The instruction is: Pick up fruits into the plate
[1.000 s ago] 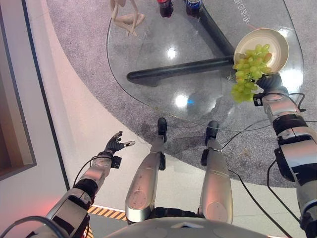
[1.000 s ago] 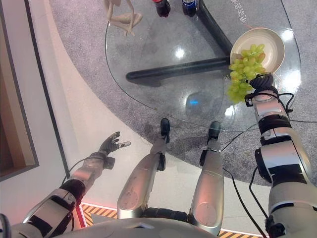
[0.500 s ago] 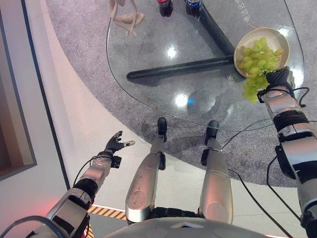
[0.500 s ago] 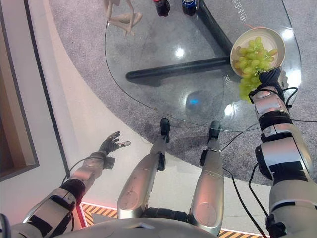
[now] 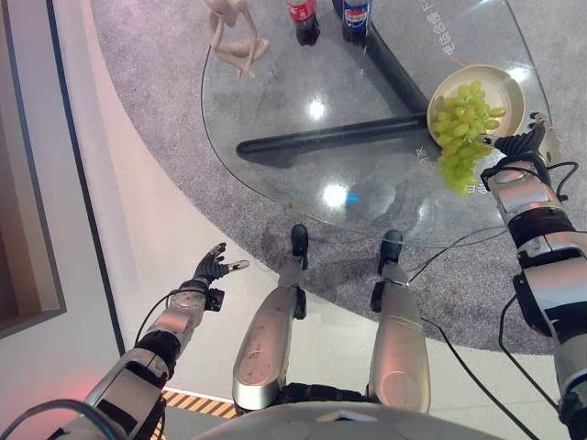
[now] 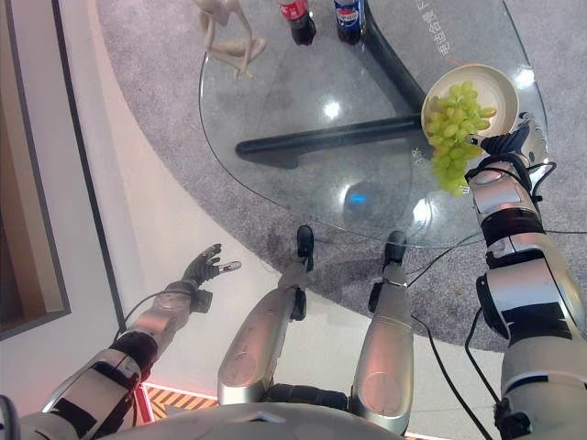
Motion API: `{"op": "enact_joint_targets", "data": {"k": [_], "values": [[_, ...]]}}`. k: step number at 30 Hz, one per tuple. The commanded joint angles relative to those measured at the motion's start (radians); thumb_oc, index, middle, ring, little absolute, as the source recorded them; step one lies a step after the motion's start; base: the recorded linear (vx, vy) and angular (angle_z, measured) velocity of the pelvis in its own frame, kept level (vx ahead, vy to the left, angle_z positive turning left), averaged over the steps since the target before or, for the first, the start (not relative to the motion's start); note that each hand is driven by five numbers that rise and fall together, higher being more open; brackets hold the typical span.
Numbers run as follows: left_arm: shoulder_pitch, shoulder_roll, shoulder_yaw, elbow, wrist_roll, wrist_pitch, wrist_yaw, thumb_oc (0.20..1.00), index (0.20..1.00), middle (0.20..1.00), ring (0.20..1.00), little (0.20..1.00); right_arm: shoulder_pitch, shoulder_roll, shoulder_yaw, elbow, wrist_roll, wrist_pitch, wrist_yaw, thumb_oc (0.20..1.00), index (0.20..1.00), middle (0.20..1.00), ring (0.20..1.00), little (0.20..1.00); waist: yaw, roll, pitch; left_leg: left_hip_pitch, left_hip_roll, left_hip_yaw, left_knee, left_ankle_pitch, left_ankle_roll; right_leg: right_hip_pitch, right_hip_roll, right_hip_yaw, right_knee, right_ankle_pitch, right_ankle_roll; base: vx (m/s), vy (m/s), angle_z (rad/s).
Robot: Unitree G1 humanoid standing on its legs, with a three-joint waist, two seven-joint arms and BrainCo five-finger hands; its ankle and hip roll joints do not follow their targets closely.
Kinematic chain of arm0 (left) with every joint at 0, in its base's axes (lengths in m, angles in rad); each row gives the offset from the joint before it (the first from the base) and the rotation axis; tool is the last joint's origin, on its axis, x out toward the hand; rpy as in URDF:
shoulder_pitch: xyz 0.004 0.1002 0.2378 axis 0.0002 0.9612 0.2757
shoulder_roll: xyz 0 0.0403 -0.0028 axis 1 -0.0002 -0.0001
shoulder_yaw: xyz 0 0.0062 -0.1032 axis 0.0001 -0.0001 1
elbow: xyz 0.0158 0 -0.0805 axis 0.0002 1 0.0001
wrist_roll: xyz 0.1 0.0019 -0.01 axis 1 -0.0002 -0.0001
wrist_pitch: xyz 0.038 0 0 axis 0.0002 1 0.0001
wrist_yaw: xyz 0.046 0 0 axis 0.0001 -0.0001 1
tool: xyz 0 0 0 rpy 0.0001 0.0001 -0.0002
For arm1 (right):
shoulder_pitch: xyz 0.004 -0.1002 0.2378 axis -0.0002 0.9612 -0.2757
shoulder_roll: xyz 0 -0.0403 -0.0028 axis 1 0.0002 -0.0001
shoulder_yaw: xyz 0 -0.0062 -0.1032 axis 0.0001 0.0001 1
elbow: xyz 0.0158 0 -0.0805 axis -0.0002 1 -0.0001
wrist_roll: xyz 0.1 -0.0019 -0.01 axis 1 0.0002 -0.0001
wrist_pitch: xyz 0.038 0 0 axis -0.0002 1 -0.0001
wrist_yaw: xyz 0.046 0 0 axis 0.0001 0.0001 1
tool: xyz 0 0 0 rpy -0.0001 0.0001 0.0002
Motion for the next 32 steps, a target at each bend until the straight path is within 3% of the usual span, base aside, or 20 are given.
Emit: {"op": "enact_joint_targets", "data": {"k": [1, 7, 14, 17, 20, 25, 32], "values": [[0.031, -0.011, 0.008, 0.034, 0.011, 0.009, -0.003, 1.000, 1.000, 1.000, 1.000, 1.000, 0.026, -0.057, 0.008, -0.055, -0.038, -0.023, -0.081, 1.000, 1.000, 1.000, 1.000, 1.000, -0.016, 0.006, -0.017, 0.024, 0.010, -0.025, 0.130, -0.198, -0.015, 0.058, 0.041, -0.075, 0.041, -0.103, -0.051, 0.03, 0.018, -0.04], [0.027, -0.006, 0.031, 0.056, 0.015, 0.015, 0.007, 1.000, 1.000, 1.000, 1.000, 1.000, 0.130, -0.032, 0.000, -0.133, -0.041, -0.026, -0.119, 1.000, 1.000, 1.000, 1.000, 1.000, -0.025, -0.041, -0.017, 0.074, 0.029, -0.016, 0.121, -0.205, -0.018, 0.119, 0.051, -0.082, 0.024, -0.104, -0.052, 0.00, 0.000, 0.00], [0.073, -0.014, 0.077, 0.080, 0.020, 0.005, -0.014, 1.000, 1.000, 1.000, 1.000, 1.000, 0.390, 0.077, -0.076, -0.236, 0.112, -0.162, -0.092, 1.000, 1.000, 1.000, 1.000, 1.000, -0.032, -0.095, -0.071, 0.145, 0.047, -0.010, 0.076, -0.211, -0.025, 0.212, 0.058, -0.082, -0.029, -0.101, -0.047, 0.05, 0.012, 0.03], [0.119, -0.027, 0.104, 0.108, 0.046, 0.019, -0.047, 1.000, 1.000, 1.000, 1.000, 1.000, 0.570, 0.154, -0.121, -0.251, 0.194, -0.293, 0.011, 1.000, 1.000, 1.000, 1.000, 1.000, -0.034, -0.116, -0.114, 0.190, 0.051, -0.002, 0.058, -0.215, -0.026, 0.272, 0.056, -0.080, -0.062, -0.099, -0.041, 0.13, 0.029, 0.11], [0.166, -0.051, 0.127, 0.164, 0.083, 0.042, -0.080, 1.000, 1.000, 1.000, 1.000, 1.000, 0.701, 0.265, -0.144, -0.187, 0.320, -0.382, 0.190, 1.000, 1.000, 1.000, 1.000, 1.000, -0.038, -0.139, -0.176, 0.237, 0.053, 0.004, 0.053, -0.223, -0.023, 0.330, 0.052, -0.076, -0.087, -0.095, -0.032, 0.17, 0.026, 0.00], [0.215, -0.106, 0.162, 0.266, 0.117, 0.046, -0.090, 1.000, 1.000, 1.000, 1.000, 1.000, 0.805, 0.406, -0.148, 0.026, 0.373, -0.428, 0.376, 1.000, 1.000, 1.000, 1.000, 1.000, -0.036, -0.157, -0.267, 0.308, 0.054, 0.012, 0.040, -0.235, -0.017, 0.411, 0.045, -0.071, -0.126, -0.085, -0.021, 0.18, 0.050, 0.05], [0.251, -0.141, 0.205, 0.343, 0.161, 0.055, -0.112, 1.000, 1.000, 1.000, 1.000, 1.000, 0.871, 0.486, -0.124, 0.216, 0.256, -0.392, 0.467, 1.000, 1.000, 1.000, 1.000, 1.000, -0.039, -0.150, -0.347, 0.402, 0.054, 0.032, 0.005, -0.249, -0.013, 0.500, 0.037, -0.068, -0.164, -0.085, -0.010, 0.14, 0.073, -0.03]]}}
